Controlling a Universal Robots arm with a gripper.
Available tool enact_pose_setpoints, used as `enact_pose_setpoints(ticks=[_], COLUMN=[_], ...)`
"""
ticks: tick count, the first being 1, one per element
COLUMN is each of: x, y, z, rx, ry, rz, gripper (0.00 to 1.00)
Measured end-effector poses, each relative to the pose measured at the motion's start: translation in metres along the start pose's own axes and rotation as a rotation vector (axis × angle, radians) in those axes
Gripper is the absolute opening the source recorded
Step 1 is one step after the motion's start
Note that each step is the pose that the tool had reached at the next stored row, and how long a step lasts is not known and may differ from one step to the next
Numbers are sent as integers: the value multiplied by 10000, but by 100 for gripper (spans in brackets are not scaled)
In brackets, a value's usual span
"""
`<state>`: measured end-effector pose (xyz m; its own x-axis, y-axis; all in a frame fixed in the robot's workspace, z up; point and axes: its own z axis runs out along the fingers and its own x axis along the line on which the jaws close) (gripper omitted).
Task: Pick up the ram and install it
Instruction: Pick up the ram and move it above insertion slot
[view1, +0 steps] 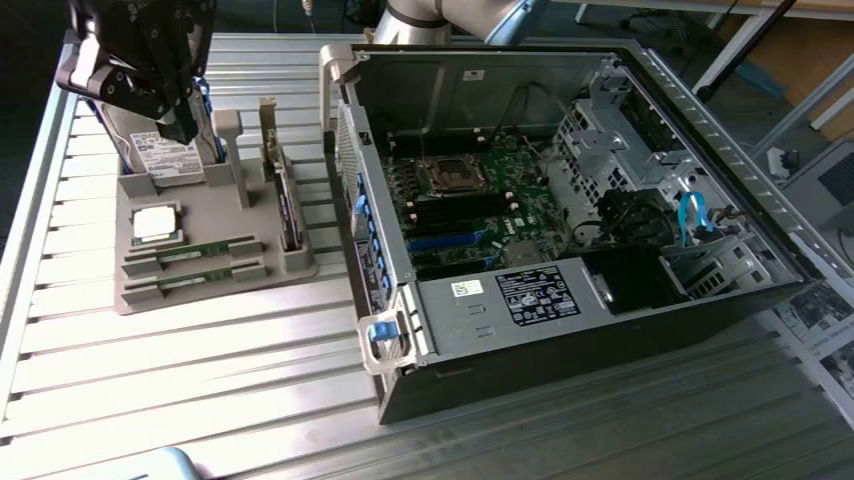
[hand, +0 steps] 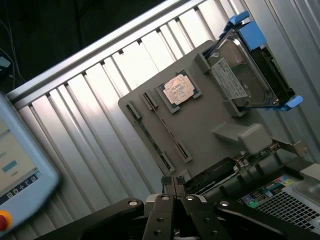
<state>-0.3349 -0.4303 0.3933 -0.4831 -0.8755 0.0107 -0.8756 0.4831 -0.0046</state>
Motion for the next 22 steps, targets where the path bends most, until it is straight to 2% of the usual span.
enact_pose_setpoints(ticks=[22], x=[0], y=[0], z=[0], rx=[78], ry=[112], rz=[-1193], gripper=[11])
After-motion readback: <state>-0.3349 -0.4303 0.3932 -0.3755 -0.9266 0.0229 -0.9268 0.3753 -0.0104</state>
